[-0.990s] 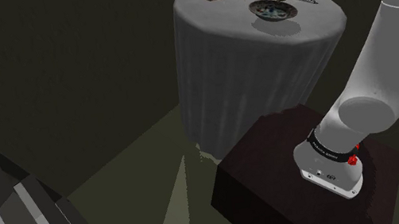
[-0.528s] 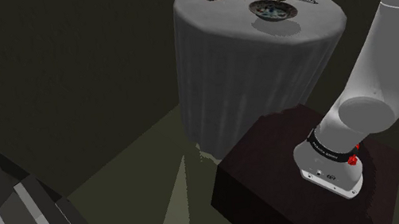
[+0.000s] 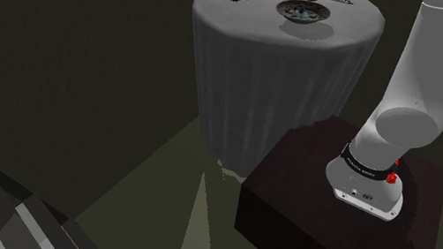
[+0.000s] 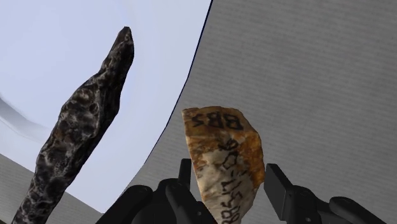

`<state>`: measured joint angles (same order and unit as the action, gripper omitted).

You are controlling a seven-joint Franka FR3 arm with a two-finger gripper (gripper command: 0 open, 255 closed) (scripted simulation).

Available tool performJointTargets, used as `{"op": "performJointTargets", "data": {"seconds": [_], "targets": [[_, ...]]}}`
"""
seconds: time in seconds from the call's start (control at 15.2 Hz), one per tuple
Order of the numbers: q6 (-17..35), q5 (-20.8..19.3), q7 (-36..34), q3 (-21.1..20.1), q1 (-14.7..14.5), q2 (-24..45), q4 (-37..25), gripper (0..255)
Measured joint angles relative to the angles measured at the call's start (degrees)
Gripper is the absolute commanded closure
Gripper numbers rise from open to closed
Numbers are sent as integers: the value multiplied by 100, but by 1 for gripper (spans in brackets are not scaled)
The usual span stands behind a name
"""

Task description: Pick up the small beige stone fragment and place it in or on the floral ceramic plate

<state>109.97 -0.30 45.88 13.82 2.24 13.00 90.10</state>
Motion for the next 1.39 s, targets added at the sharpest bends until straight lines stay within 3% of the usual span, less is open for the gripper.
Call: {"op": "performJointTargets", "data": {"seconds": [0.46,1.39], "targets": [[-88,-1,-2,-1,-2,-1,-86,255],[-1225,53,71,17,58,170,-1395,255]]}}
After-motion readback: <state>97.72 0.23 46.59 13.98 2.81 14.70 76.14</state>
